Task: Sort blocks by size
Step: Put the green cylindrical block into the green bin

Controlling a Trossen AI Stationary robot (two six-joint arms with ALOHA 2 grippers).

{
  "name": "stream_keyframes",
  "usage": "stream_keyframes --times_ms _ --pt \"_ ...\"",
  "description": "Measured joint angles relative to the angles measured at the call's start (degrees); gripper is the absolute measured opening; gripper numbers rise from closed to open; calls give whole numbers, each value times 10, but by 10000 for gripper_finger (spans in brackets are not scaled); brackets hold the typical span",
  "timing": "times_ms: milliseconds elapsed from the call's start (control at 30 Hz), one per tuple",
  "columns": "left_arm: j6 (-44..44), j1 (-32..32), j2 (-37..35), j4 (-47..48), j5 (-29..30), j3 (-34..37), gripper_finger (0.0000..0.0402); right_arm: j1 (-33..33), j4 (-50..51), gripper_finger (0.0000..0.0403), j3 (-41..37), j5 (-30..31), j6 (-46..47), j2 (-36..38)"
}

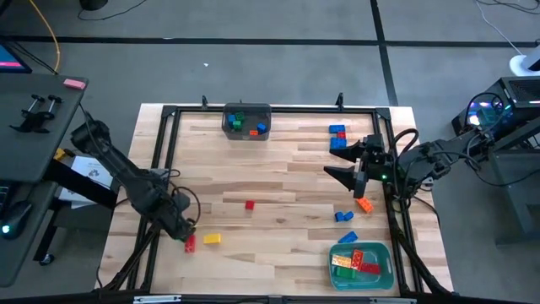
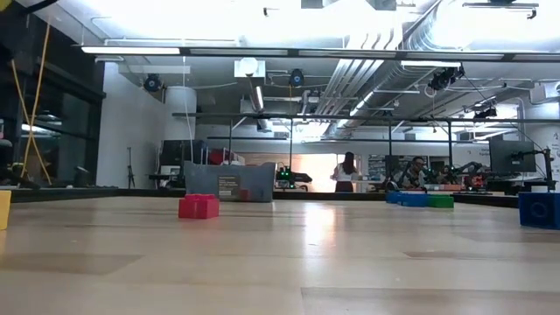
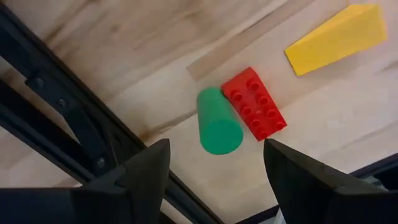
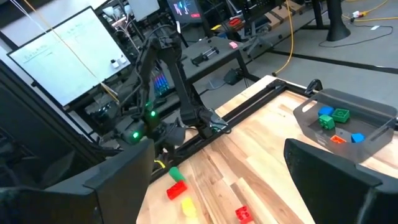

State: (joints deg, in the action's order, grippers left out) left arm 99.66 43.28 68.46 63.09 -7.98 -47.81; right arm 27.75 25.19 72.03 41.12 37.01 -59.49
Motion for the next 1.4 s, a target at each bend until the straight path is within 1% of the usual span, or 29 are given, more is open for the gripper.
stream_keyframes --times_ms 267,367,500,800,933,1267,1400 --pt "4 24 67 -6 -10 0 240 0 5 353 0 0 0 0" --pt "-9 25 86 -29 -10 0 240 0 5 353 0 0 0 0" --pt "-18 25 103 -54 -9 0 240 0 6 353 0 0 0 0" --pt "-27 25 123 -56 -10 0 236 0 7 353 0 2 0 0" --pt "-29 25 125 -57 -10 0 213 0 7 353 0 2 0 0" --pt "-43 25 125 -62 -5 2 126 0 9 353 0 2 0 0" --pt "-59 25 125 -62 -5 2 99 0 10 353 0 2 0 0"
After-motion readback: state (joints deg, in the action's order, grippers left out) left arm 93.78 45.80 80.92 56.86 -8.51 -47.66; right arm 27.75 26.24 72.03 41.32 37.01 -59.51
